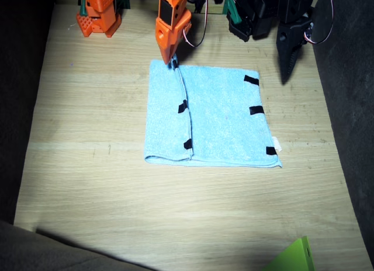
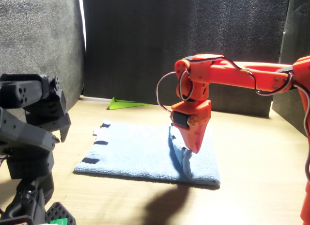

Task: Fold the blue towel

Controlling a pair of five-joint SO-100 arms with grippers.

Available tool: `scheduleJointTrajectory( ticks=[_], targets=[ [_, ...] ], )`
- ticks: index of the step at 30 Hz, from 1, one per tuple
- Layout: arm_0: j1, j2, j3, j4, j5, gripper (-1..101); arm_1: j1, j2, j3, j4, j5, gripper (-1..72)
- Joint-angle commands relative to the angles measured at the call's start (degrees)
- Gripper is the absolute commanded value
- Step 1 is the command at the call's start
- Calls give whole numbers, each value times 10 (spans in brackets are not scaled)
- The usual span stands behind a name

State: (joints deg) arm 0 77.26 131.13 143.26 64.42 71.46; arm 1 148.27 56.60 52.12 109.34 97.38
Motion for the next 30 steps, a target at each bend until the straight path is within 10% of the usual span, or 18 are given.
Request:
scheduleJointTrajectory(
  ticks=[1,14,30],
  targets=[
    [7,18,-2,5,6,48,18,-11,-66,19,-25,0],
    [5,18,-2,5,6,90,26,-69,-229,19,-101,-1],
    [7,18,-2,5,5,102,13,-207,-242,-86,40,-1]
  ],
)
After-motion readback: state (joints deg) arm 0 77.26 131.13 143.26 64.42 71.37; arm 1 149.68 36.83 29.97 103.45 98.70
